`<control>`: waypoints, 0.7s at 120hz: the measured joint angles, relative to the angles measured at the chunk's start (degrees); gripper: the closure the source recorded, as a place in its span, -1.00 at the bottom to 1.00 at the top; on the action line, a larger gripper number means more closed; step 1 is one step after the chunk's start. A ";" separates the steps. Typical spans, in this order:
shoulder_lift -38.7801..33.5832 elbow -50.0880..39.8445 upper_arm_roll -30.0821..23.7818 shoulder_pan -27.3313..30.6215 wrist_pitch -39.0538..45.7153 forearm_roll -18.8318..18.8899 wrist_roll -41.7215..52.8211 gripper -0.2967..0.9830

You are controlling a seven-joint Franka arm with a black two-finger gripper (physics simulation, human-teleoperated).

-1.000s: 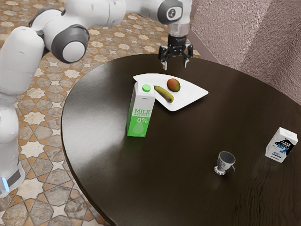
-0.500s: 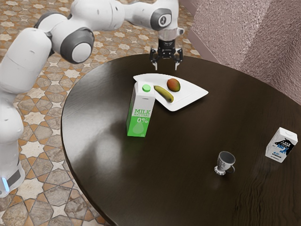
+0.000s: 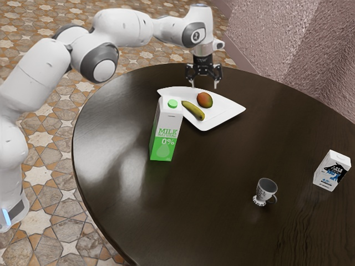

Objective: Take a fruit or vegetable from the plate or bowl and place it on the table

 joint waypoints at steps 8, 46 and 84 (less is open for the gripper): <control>-0.95 -0.69 0.18 -0.33 0.58 -0.17 0.90 -0.54; -4.90 -7.75 0.24 -1.32 1.77 -2.07 0.33 -0.54; -5.00 -9.61 0.94 -1.85 2.41 -4.40 -1.09 -0.54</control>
